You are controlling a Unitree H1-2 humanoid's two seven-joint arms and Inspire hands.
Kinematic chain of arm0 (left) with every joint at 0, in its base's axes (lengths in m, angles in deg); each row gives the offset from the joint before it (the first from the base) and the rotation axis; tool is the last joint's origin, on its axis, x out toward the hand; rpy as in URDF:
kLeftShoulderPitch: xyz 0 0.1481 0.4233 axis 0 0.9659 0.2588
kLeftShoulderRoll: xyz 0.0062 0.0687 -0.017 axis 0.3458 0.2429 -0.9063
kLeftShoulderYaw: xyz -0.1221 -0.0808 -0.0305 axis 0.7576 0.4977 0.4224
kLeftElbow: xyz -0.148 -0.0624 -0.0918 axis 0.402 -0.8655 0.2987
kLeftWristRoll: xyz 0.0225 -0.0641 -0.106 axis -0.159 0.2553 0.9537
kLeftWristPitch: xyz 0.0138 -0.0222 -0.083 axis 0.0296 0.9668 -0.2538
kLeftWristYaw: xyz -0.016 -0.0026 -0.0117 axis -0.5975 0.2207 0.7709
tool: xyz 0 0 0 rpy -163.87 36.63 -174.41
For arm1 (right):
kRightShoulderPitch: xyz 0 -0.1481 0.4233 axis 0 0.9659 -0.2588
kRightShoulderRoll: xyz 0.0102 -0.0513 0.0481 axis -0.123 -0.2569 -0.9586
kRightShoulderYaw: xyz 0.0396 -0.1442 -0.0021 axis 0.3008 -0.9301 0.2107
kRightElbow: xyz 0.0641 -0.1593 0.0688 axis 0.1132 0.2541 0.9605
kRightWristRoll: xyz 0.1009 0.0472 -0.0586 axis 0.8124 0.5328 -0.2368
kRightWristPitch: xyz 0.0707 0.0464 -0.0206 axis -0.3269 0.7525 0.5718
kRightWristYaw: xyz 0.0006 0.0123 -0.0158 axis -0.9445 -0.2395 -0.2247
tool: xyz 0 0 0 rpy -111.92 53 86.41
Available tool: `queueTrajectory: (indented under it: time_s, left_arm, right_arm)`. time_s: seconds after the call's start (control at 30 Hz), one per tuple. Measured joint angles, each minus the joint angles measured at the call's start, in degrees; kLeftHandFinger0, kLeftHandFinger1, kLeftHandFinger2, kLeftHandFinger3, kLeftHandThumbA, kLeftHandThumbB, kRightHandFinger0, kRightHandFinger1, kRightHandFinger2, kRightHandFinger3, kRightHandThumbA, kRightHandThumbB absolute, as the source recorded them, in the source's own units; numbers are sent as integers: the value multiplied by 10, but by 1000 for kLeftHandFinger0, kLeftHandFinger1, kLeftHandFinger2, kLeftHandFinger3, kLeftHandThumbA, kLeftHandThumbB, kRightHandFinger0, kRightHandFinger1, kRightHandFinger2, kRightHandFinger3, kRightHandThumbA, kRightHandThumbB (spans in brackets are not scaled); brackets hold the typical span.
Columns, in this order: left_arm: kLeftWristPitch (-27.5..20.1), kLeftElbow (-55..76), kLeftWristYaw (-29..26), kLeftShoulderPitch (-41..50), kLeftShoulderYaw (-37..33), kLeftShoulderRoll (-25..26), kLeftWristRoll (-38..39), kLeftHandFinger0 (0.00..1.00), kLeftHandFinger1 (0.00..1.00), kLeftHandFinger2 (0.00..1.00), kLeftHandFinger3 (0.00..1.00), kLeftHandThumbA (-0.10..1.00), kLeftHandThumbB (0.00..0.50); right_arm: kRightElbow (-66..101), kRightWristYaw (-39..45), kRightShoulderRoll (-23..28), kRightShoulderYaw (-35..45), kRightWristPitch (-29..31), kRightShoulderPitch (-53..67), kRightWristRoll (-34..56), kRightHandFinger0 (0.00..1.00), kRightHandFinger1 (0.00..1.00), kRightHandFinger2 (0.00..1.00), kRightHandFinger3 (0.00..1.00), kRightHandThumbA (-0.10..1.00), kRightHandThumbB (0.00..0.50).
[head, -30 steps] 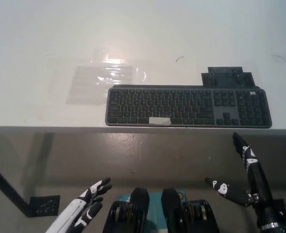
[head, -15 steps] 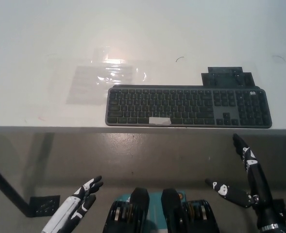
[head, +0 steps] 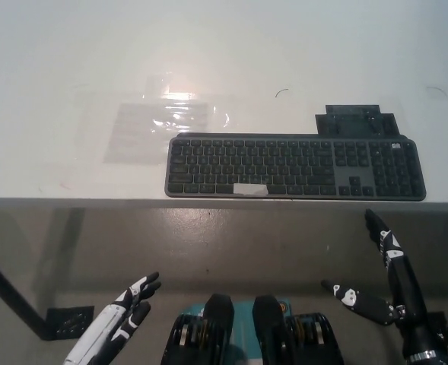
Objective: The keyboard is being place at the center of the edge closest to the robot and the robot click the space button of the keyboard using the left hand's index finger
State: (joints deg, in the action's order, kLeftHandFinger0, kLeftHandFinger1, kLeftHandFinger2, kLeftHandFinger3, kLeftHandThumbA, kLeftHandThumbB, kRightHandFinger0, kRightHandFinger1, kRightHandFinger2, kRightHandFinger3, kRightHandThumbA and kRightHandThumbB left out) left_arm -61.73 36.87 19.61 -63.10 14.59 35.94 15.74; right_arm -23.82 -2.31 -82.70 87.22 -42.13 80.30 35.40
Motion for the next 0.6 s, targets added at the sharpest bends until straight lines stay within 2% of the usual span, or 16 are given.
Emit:
queueTrajectory:
  time_s: [0.1, 0.17, 0.43, 0.6]
  left_arm:
    - [-1, 0, -3, 0, 10, -7, 6, 1000, 1000, 1000, 1000, 1000, 260]
    - [-2, -1, -8, 0, 23, -16, 11, 1000, 1000, 1000, 1000, 1000, 279]
    - [-6, -3, -30, 0, 59, -48, 30, 1000, 1000, 1000, 1000, 1000, 267]
    - [-13, -9, -37, 0, 60, -53, 30, 1000, 1000, 1000, 1000, 986, 318]
  right_arm:
    - [0, 0, 0, 0, 2, 4, 0, 1000, 1000, 1000, 1000, 1000, 113]
    - [1, 0, 0, -1, 4, 9, 0, 1000, 1000, 1000, 1000, 1000, 99]
    - [24, 0, 0, -4, 13, 49, 1, 1000, 1000, 1000, 1000, 1000, 78]
    - [26, 0, 0, -6, 20, 57, 1, 1000, 1000, 1000, 1000, 1000, 75]
